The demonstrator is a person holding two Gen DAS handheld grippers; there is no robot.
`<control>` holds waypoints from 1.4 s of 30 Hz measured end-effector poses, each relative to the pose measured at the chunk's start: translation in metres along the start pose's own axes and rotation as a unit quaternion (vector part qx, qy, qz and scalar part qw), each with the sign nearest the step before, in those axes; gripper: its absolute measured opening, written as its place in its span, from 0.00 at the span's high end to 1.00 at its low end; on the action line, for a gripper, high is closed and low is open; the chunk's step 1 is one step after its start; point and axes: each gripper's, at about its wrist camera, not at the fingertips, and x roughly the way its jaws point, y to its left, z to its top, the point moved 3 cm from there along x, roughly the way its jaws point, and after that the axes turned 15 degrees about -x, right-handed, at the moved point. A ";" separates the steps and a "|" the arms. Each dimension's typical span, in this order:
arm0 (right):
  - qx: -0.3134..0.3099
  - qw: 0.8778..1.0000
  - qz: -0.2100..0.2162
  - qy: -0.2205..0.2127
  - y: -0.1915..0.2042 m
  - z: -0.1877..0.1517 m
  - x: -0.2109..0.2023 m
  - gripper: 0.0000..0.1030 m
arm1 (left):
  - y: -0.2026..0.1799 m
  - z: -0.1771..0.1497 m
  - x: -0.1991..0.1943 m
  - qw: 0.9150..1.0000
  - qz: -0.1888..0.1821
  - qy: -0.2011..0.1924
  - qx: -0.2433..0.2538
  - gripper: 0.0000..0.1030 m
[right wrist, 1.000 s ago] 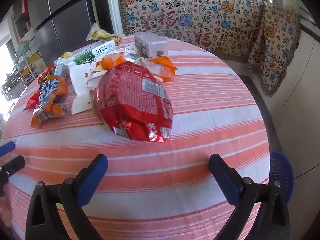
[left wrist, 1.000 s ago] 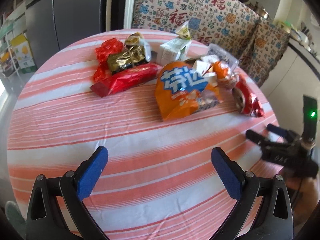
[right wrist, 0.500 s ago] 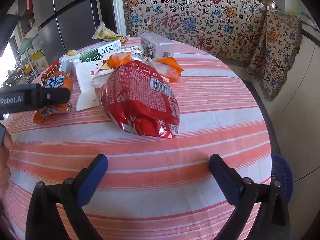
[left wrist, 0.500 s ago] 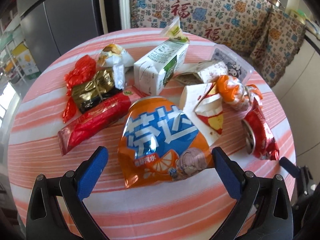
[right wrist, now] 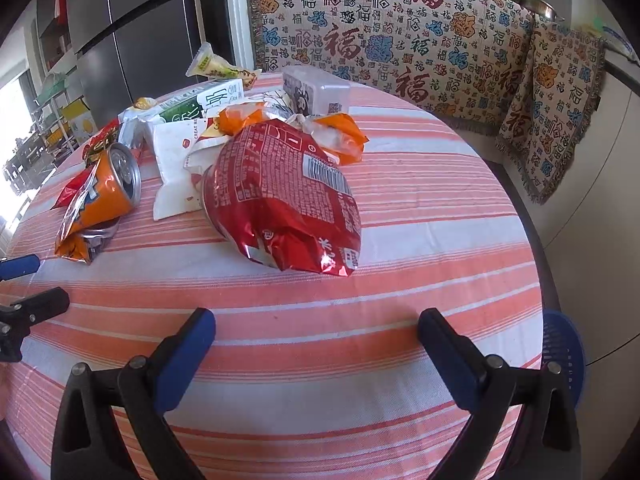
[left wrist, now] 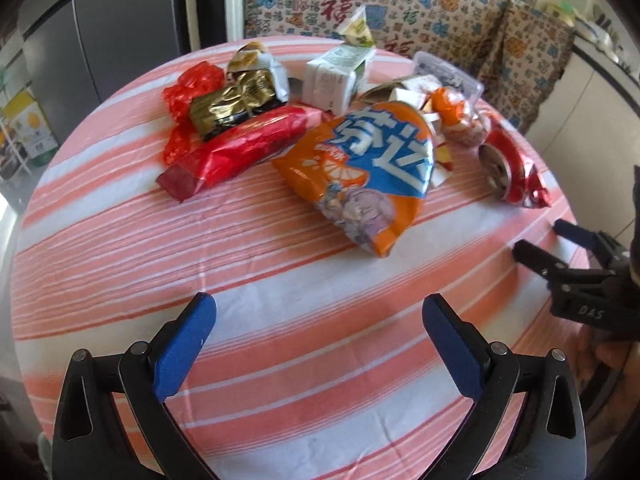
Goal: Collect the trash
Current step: 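Move both tools toward the trash pile on the striped table, then grasp the orange Fanta can with the left tool while the right tool grasps the red Coke can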
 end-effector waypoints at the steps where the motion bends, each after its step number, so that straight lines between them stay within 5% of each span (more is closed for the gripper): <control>1: 0.000 1.000 0.000 0.000 0.000 0.000 0.000 0.00 | -0.002 0.004 0.000 1.000 -0.008 -0.006 -0.001 0.01; 4: -0.001 1.000 -0.001 0.000 0.000 -0.001 0.000 0.00 | -0.009 0.019 0.002 0.999 -0.009 -0.030 0.026 0.01; 9: -0.001 1.000 0.000 0.000 -0.001 -0.002 0.000 0.00 | -0.006 0.048 0.035 0.998 -0.024 -0.003 0.051 0.01; 17: -0.001 1.000 0.000 0.000 -0.002 -0.003 0.001 0.00 | -0.034 0.064 0.049 0.990 -0.093 -0.007 0.105 0.02; 19: -0.001 1.000 0.000 0.000 -0.002 -0.003 0.001 0.00 | -0.041 0.062 0.048 0.988 -0.103 -0.007 0.113 0.09; 24: 0.005 1.000 0.010 -0.007 -0.004 -0.004 -0.001 0.00 | -0.041 0.037 0.034 0.992 -0.067 -0.019 0.105 0.09; 27: 0.030 0.998 0.045 -0.025 -0.015 -0.006 -0.005 0.00 | -0.031 0.019 0.018 0.997 -0.016 -0.028 0.072 0.09; 30: 0.039 0.996 0.072 -0.035 -0.024 -0.001 -0.009 0.00 | -0.025 0.005 0.008 0.998 -0.006 -0.033 0.051 0.08; 38: -0.054 0.996 0.069 -0.008 -0.003 0.062 0.004 0.00 | -0.024 0.013 0.020 0.998 -0.005 -0.035 0.045 0.08; 40: -0.089 0.994 0.059 0.001 0.010 0.070 0.011 0.00 | -0.024 0.013 0.018 0.998 -0.004 -0.039 0.044 0.18; 41: -0.104 0.993 0.048 0.016 0.014 0.072 0.017 0.02 | -0.025 0.012 0.017 0.998 -0.010 -0.037 0.044 0.18; 42: -0.110 0.993 0.041 0.033 0.016 0.071 0.021 0.20 | -0.025 0.011 0.014 0.998 -0.017 -0.037 0.041 0.18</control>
